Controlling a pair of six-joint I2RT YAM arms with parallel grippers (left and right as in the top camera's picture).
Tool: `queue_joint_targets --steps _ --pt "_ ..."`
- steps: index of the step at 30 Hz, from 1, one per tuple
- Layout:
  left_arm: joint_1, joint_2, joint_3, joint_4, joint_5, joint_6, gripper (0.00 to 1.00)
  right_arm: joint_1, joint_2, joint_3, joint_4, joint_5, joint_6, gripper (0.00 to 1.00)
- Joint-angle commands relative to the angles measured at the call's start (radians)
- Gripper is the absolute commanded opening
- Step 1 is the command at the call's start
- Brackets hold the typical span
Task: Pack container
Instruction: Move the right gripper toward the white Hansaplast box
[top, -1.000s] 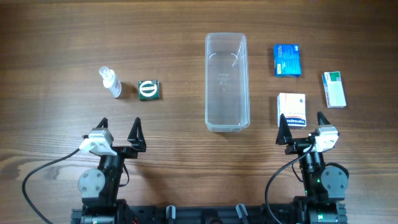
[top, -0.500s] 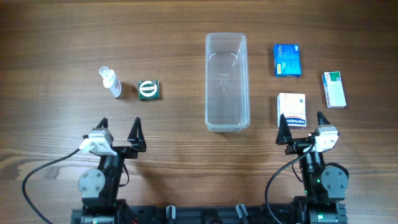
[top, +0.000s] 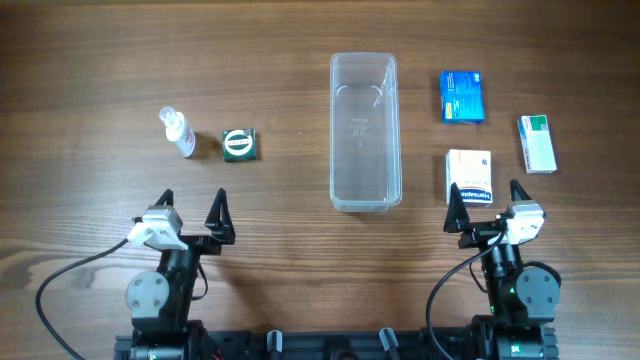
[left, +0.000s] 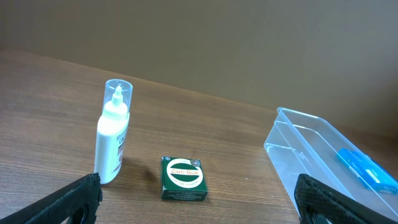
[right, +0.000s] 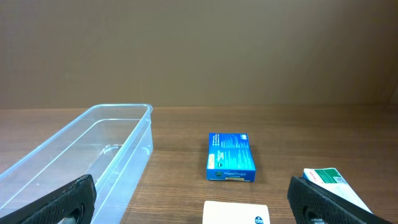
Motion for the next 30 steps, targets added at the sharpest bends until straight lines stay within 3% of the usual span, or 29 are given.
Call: queue_joint_targets --steps 1,12,20,23,27,30 --pt "0.008 -0.010 -0.005 -0.006 -0.013 -0.013 1.00 0.005 -0.008 -0.002 0.000 0.014 -0.013 1.00" --pt "0.008 -0.010 -0.005 -0.006 -0.013 -0.013 1.00 0.005 -0.008 -0.002 0.009 0.054 -0.016 1.00" --pt "0.008 -0.010 -0.005 -0.006 -0.013 -0.013 1.00 0.005 -0.008 -0.002 0.169 -0.029 -0.005 1.00" --pt "0.008 -0.010 -0.005 -0.006 -0.013 -0.013 1.00 0.005 -0.008 -0.002 0.171 -0.029 0.102 1.00" --pt "0.008 -0.010 -0.005 -0.006 -0.013 -0.013 1.00 0.005 -0.008 -0.002 0.239 -0.045 0.356 1.00" --pt "0.008 -0.010 -0.005 -0.006 -0.013 -0.013 1.00 0.005 -0.008 -0.001 0.387 -0.126 0.320 1.00"
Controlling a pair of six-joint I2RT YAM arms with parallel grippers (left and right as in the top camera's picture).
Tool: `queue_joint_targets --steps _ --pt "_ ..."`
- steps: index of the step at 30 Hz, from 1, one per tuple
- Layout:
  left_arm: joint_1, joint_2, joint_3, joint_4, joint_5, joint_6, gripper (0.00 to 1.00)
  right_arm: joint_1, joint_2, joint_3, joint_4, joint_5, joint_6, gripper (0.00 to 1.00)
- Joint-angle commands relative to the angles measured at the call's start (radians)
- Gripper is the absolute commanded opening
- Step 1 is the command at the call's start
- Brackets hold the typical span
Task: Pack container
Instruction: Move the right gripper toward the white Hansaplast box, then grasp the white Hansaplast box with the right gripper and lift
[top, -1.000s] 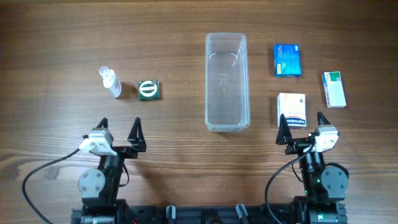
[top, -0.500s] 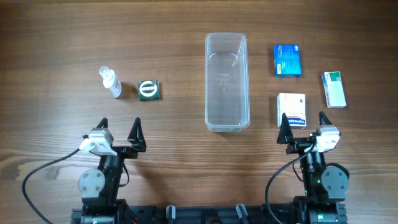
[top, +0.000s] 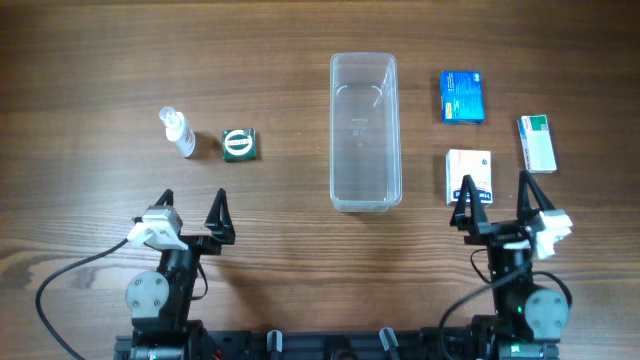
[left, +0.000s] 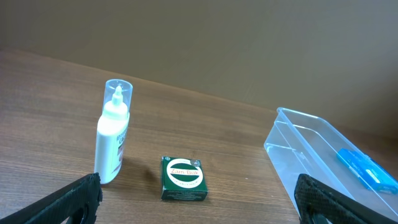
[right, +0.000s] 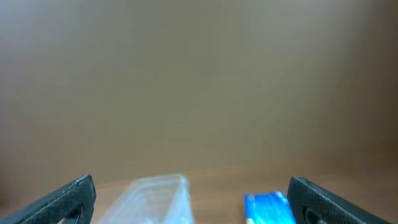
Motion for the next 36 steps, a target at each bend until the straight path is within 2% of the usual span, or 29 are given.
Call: queue_joint_targets --steps 1,3,5,7,10,12,17,22,27,36 --pt "0.008 -0.010 -0.005 -0.007 -0.013 -0.013 1.00 0.005 -0.008 0.002 0.106 -0.087 0.064 1.00" --pt "0.008 -0.010 -0.005 -0.007 -0.013 -0.013 1.00 0.005 -0.006 0.032 0.111 -0.083 0.018 1.00" --pt "0.008 -0.010 -0.005 -0.007 -0.013 -0.013 1.00 0.005 0.030 0.089 0.070 -0.081 -0.103 1.00" --pt "0.008 -0.010 -0.005 -0.007 -0.013 -0.013 1.00 0.005 0.076 0.138 0.026 -0.079 -0.138 1.00" --pt "0.008 -0.010 -0.005 -0.007 -0.013 -0.013 1.00 0.005 0.238 0.278 -0.102 -0.080 -0.167 1.00" --pt "0.008 -0.010 -0.005 -0.007 -0.013 -0.013 1.00 0.005 0.405 0.410 -0.217 -0.060 -0.219 1.00" --pt "0.008 -0.010 -0.005 -0.007 -0.013 -0.013 1.00 0.005 0.851 0.798 -0.647 -0.029 -0.228 1.00" --pt "0.008 -0.010 -0.005 -0.007 -0.013 -0.013 1.00 0.005 1.246 1.088 -0.962 -0.029 -0.304 1.00" --pt "0.008 -0.010 -0.005 -0.007 -0.013 -0.013 1.00 0.005 1.476 1.134 -1.039 -0.029 -0.302 1.00" --pt "0.008 -0.010 -0.005 -0.007 -0.013 -0.013 1.00 -0.018 1.513 1.134 -1.202 0.077 -0.293 1.00"
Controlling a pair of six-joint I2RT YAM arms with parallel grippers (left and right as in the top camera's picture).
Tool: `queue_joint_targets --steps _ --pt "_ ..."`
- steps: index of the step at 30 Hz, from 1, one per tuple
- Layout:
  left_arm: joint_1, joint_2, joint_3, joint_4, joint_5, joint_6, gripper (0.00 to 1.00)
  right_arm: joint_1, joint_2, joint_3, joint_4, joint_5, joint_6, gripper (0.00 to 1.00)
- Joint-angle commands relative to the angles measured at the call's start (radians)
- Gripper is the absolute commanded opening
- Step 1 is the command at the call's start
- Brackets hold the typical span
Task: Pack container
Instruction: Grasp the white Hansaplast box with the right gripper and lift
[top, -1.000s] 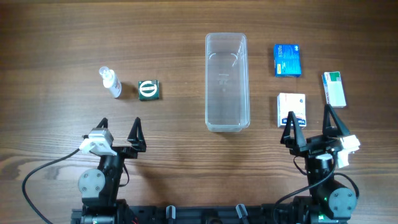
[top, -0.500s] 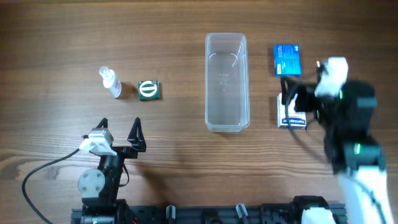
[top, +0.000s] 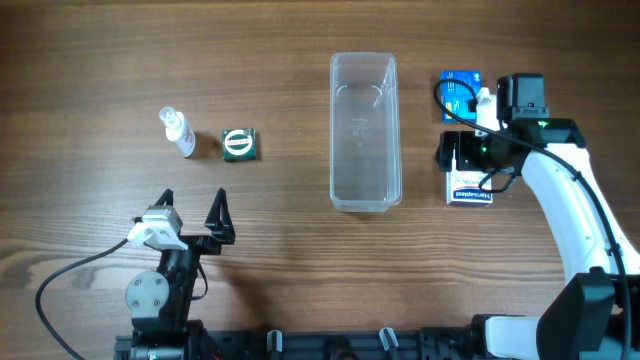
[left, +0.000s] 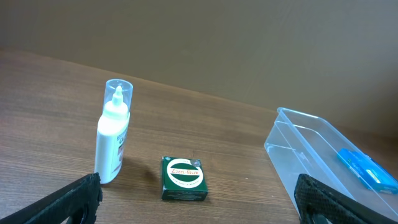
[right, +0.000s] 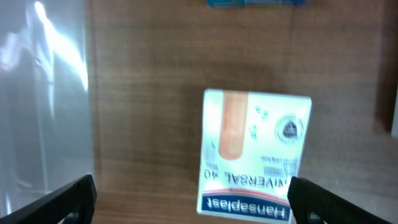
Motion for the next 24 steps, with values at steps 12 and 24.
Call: queue_joint_targets --steps 12,24 --pt "0.008 -0.010 -0.005 -0.006 -0.012 -0.013 1.00 -0.045 0.135 0.019 -0.055 0.074 -0.069 1.00" --pt "0.008 -0.010 -0.005 -0.006 -0.012 -0.013 1.00 -0.045 0.338 0.019 -0.008 0.134 -0.051 1.00"
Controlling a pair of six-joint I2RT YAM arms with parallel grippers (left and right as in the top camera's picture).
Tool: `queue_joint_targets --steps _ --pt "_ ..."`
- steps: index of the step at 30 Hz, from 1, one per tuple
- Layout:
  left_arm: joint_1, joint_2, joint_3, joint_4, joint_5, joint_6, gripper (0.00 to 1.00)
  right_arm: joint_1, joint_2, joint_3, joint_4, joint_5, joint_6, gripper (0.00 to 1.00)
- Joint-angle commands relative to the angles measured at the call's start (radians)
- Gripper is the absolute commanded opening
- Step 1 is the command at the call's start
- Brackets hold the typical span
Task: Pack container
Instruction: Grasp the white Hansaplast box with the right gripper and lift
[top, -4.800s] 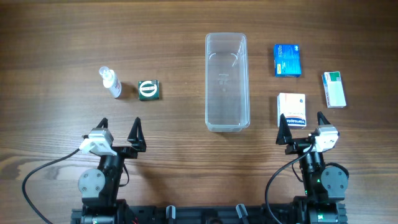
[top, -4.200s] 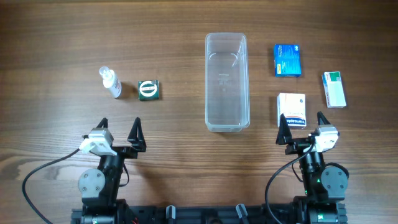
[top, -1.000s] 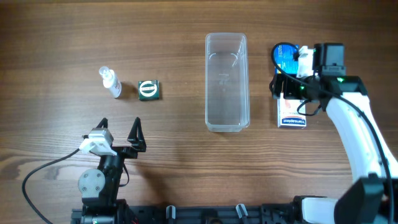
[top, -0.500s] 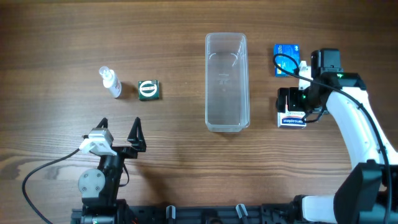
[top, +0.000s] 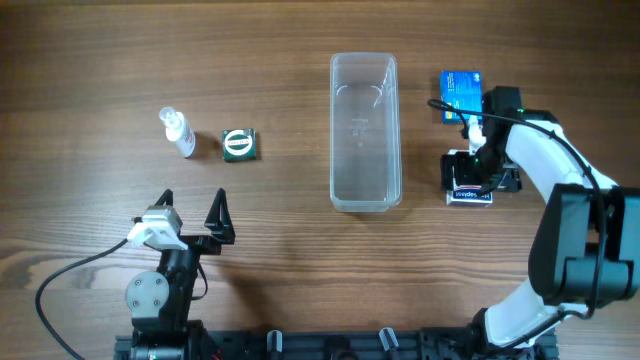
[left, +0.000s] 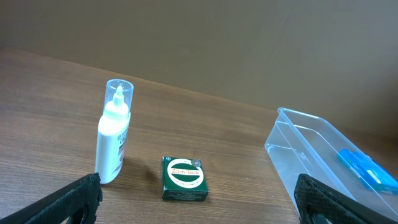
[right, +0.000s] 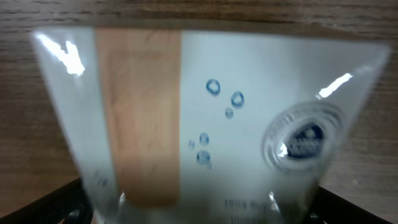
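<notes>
A clear oblong container (top: 335, 130) stands empty at the table's middle; the left wrist view shows it too (left: 292, 144). My right gripper (top: 481, 177) is down over the white plaster box (top: 470, 196), open, with a finger on either side. That box (right: 211, 112) fills the right wrist view between the fingertips of my right gripper (right: 199, 208). A blue box (top: 459, 88) lies just beyond. My left gripper (top: 190, 215) rests open near the front edge, holding nothing.
A small white bottle (top: 178, 131) stands upright at the left, with a green Zam-Buk box (top: 239, 144) beside it. Both show ahead of the left gripper (left: 199, 208), the bottle (left: 112, 134) left of the green box (left: 184, 178). My right arm covers the table right of the plaster box.
My right gripper has come down from above the plaster box to straddle it, and the box now fills its view. The left arm has not moved.
Both grippers rested open near the front edge, the container empty. Then the right gripper had tilted upward at its rest place. Later it hung open above the plaster box right of the container. Now it stands low around that box.
</notes>
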Motion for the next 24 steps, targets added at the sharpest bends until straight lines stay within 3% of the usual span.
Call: queue_joint_targets --steps 1,3,13,19,24 --pt "0.008 -0.010 -0.005 -0.006 -0.010 -0.013 1.00 -0.003 0.035 0.016 0.013 0.024 0.002 1.00" --pt "0.008 -0.010 -0.005 -0.006 -0.010 -0.013 1.00 -0.003 0.036 0.016 0.019 0.025 0.006 1.00" --pt "0.008 -0.010 -0.005 -0.006 -0.010 -0.013 1.00 -0.003 0.036 0.017 0.063 0.024 0.055 0.70" --pt "0.008 -0.010 -0.005 -0.006 -0.010 -0.013 1.00 -0.003 0.034 0.049 0.050 0.013 0.081 0.67" --pt "0.008 -0.010 -0.005 -0.006 -0.010 -0.013 1.00 0.005 0.008 0.251 -0.118 -0.121 0.081 0.63"
